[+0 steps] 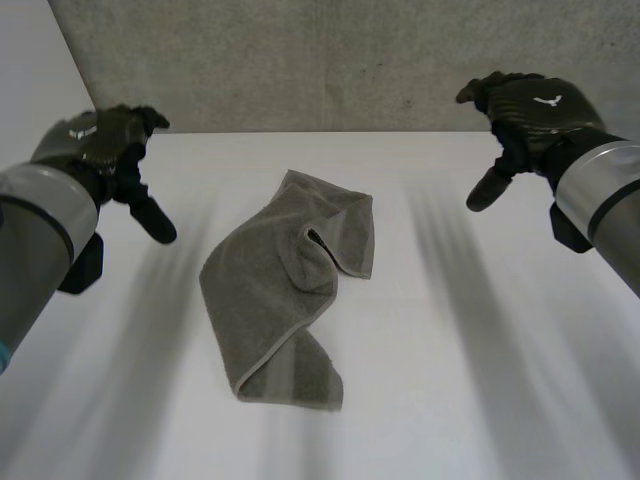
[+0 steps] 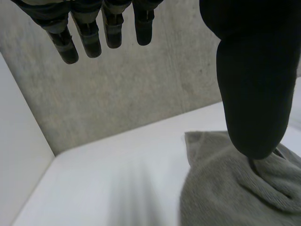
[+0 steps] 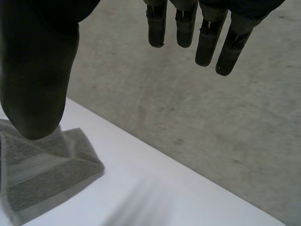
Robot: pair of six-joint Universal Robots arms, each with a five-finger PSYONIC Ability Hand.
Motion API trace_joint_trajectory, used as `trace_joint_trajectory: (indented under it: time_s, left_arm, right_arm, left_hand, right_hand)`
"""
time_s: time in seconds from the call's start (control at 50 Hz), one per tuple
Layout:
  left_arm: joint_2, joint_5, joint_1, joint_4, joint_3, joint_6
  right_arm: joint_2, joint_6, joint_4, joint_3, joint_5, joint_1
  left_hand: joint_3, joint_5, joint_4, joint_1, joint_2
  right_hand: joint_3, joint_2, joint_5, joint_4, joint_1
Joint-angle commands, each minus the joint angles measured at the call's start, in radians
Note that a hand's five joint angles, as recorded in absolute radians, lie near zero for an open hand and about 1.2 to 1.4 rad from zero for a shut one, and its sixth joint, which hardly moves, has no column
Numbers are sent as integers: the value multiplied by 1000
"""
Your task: Fold the laundry
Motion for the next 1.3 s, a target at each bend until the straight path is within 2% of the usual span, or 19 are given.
trace_joint_trajectory:
  time_s: [0.02, 0.1, 0.2, 0.24, 0.48, 0.62, 0.7, 0.86, 1.06, 1.08, 1.1, 1.12, 1.14, 1.16, 1.18, 1.22, 1.24, 1.26, 1.3]
  left_arm:
    - [30, 7, 17, 39, -175, -114]
    - [28, 7, 11, 86, -258, -153]
    - [-4, 5, 0, 177, -365, -173]
    - [-74, 4, -29, 238, -408, -174]
    - [-274, -4, -94, 390, -422, -179]
    - [-354, -6, -120, 496, -399, -174]
    - [-383, -4, -130, 507, -388, -174]
    - [-421, -4, -144, 505, -373, -171]
    - [-429, -4, -144, 507, -361, -167]
    - [-429, -4, -144, 508, -358, -167]
    - [-429, -4, -144, 508, -358, -167]
    - [-429, -6, -144, 513, -353, -167]
    - [-429, -6, -144, 522, -348, -167]
    - [-429, -6, -144, 522, -348, -167]
    - [-428, -6, -144, 536, -345, -167]
    - [-426, -4, -144, 551, -339, -165]
    - [-421, -2, -144, 569, -328, -164]
    - [-414, -4, -143, 586, -309, -161]
    - [-402, -7, -140, 600, -275, -158]
  right_arm:
    - [137, -18, 10, -91, -118, 8]
    - [243, 2, 16, -171, -135, 31]
    - [467, 100, 24, -353, -134, 75]
    - [514, 112, 31, -392, -135, 84]
    - [846, 120, 132, -669, -106, 187]
    - [915, 120, 136, -732, -60, 213]
    - [947, 120, 125, -768, -55, 218]
    - [1007, 125, 125, -849, -51, 218]
    - [1035, 188, 123, -892, -55, 218]
    - [1036, 191, 123, -897, -57, 218]
    - [1038, 192, 122, -901, -58, 218]
    - [1038, 192, 122, -901, -58, 218]
    - [1041, 194, 119, -909, -58, 218]
    - [1046, 194, 113, -918, -58, 218]
    - [1046, 194, 113, -918, -58, 218]
    - [1052, 198, 91, -943, -58, 218]
    - [1052, 198, 91, -943, -58, 218]
    - [1049, 209, 79, -959, -60, 218]
    - [1044, 224, 65, -984, -63, 218]
  left_hand:
    - [18, -21, 17, 11, 16]
    - [18, -21, 17, 11, 16]
    - [24, -16, 23, 17, 22]
    - [30, -10, 29, 23, 28]
    - [35, -4, 35, 29, 34]
    - [70, 31, 70, 64, 69]
    - [106, 67, 106, 99, 105]
    - [197, 158, 197, 190, 196]
    - [226, 187, 226, 220, 225]
    - [334, 295, 333, 327, 332]
    - [335, 296, 335, 328, 334]
    - [486, 447, 486, 479, 485]
    - [752, 713, 752, 745, 751]
    - [755, 715, 754, 748, 753]
    - [888, 849, 888, 882, 887]
    - [990, 950, 989, 983, 988]
    - [1135, 1096, 1135, 1128, 1134]
    - [1223, 1184, 1223, 1216, 1222]
    - [1224, 1185, 1224, 1217, 1223]
  right_hand:
    - [-68, -80, -69, -91, -56]
    - [-68, -80, -69, -91, -56]
    - [-68, -80, -69, -91, -56]
    - [-68, -80, -69, -91, -56]
    - [-68, -80, -69, -91, -56]
    - [74, 61, 73, 51, 86]
    - [215, 202, 214, 192, 227]
    - [327, 314, 326, 304, 339]
    - [362, 350, 361, 339, 374]
    - [368, 355, 367, 345, 380]
    - [400, 387, 399, 377, 412]
    - [400, 388, 399, 377, 413]
    - [467, 455, 466, 444, 479]
    - [529, 516, 528, 506, 541]
    - [530, 517, 528, 507, 542]
    - [883, 870, 882, 860, 895]
    - [885, 872, 884, 862, 897]
    - [1117, 1105, 1116, 1094, 1129]
    - [1154, 1141, 1153, 1131, 1166]
